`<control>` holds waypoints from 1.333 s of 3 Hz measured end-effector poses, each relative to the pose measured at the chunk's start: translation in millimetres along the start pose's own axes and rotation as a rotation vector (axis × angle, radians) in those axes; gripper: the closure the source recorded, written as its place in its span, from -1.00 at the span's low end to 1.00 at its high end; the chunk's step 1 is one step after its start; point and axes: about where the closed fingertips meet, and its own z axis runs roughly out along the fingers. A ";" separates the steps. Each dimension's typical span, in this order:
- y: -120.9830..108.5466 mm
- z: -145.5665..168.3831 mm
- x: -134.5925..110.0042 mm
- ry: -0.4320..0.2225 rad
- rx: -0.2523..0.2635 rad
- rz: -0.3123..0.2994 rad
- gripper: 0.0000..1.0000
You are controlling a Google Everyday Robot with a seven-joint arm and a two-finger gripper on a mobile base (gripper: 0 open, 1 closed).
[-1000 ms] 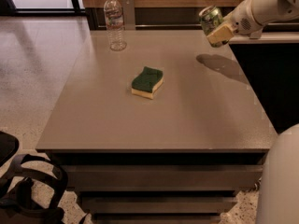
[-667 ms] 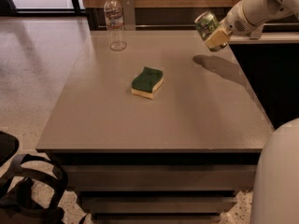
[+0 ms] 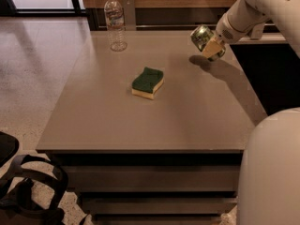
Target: Knock green can over
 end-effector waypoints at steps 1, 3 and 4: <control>6.0 18.9 1.2 0.064 -0.018 -0.019 1.00; 12.5 38.3 -2.9 0.118 -0.051 -0.058 1.00; 13.8 41.2 -1.8 0.121 -0.055 -0.058 0.71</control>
Offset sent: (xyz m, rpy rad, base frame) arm 0.0305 0.0359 -0.0533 -0.1829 0.1808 0.1016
